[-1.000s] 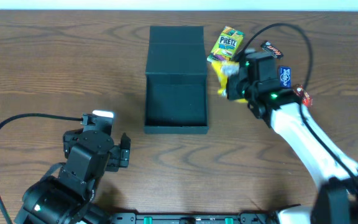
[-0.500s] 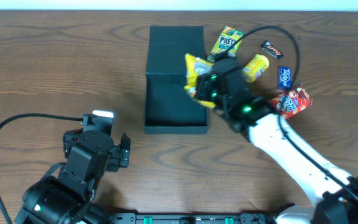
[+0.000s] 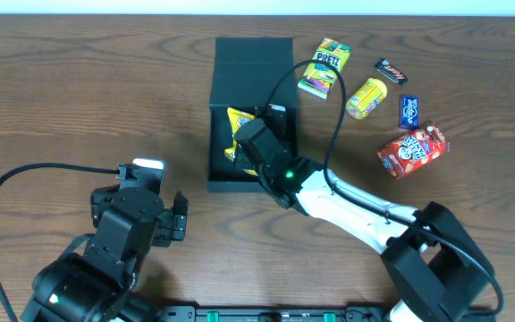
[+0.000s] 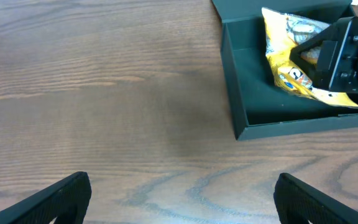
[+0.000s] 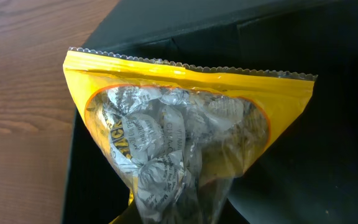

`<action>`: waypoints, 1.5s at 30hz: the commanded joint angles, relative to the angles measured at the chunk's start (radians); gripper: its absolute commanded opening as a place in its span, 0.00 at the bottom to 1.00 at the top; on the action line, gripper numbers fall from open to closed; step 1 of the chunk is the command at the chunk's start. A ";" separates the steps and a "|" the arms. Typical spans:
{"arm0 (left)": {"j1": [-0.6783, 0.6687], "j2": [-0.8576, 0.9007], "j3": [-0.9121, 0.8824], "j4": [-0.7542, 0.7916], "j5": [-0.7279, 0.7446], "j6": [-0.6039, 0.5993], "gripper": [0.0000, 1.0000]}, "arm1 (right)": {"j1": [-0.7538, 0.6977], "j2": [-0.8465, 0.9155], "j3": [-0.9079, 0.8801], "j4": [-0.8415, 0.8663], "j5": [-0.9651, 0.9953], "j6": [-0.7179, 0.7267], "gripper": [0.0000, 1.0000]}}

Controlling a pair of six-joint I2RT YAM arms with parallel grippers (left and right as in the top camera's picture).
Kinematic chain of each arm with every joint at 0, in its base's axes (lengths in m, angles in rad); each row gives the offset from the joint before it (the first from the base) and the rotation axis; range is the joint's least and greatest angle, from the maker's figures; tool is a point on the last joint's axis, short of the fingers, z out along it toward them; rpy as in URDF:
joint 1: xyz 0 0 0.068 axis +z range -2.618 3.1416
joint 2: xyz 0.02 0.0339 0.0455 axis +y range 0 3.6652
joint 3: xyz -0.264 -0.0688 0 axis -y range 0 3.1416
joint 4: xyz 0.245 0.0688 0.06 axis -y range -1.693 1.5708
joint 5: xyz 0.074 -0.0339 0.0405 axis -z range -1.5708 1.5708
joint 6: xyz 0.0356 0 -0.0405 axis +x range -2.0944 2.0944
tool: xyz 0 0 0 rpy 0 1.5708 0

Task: Pack container
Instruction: 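Carry the yellow bag with right gripper into the black box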

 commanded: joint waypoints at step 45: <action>0.002 0.000 0.015 -0.003 0.000 0.006 0.95 | -0.098 0.117 0.010 -0.029 -0.171 -0.162 0.01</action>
